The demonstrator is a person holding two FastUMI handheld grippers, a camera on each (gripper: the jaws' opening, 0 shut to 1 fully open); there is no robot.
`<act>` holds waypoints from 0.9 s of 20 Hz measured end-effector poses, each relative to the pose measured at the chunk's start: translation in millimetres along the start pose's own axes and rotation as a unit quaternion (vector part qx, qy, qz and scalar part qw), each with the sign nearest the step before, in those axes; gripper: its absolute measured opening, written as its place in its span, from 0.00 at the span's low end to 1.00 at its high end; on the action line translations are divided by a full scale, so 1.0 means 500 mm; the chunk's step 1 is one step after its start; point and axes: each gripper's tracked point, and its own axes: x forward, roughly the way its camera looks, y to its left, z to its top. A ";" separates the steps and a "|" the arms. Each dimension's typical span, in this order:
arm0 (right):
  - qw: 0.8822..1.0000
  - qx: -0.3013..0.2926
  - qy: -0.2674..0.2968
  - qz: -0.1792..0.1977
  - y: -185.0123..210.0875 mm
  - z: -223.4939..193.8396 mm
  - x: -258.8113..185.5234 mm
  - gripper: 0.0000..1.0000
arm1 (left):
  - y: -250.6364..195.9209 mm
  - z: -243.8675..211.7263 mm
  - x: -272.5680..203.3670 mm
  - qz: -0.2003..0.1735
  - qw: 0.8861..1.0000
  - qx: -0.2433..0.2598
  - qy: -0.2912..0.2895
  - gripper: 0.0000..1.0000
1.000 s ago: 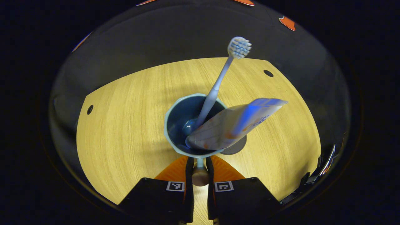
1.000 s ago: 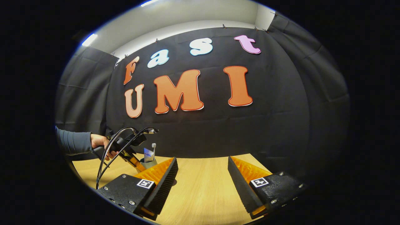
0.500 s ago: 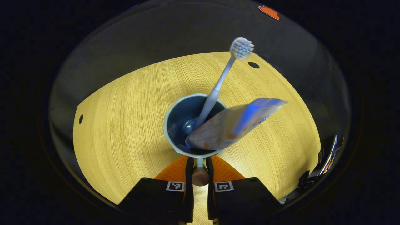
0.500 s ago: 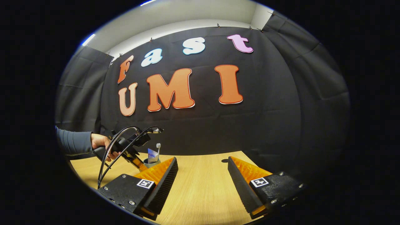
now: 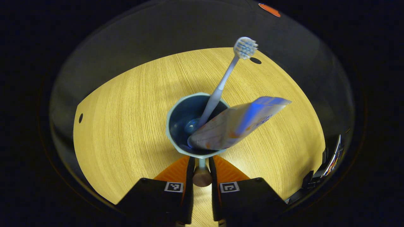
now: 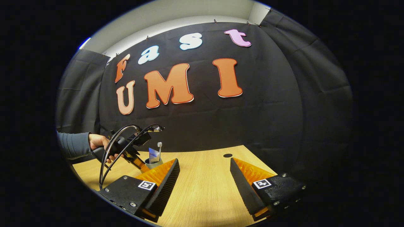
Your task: Put the toothbrush and toothpaste on the desktop into the cup, then pick up the cup and place it on the coaster on the desktop.
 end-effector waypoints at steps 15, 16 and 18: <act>1.000 -0.013 0.015 0.020 0.124 -0.015 0.032 0.97 | 0.118 0.050 -0.148 0.050 0.961 -0.035 -0.270 0.99; 1.000 -0.012 0.013 0.025 0.139 -0.012 0.033 0.97 | 0.118 0.050 -0.166 0.062 0.952 -0.035 -0.297 0.99; 0.999 -0.013 0.002 0.031 0.167 0.002 0.037 0.97 | 0.122 0.035 -0.182 0.106 0.934 -0.042 -0.340 0.99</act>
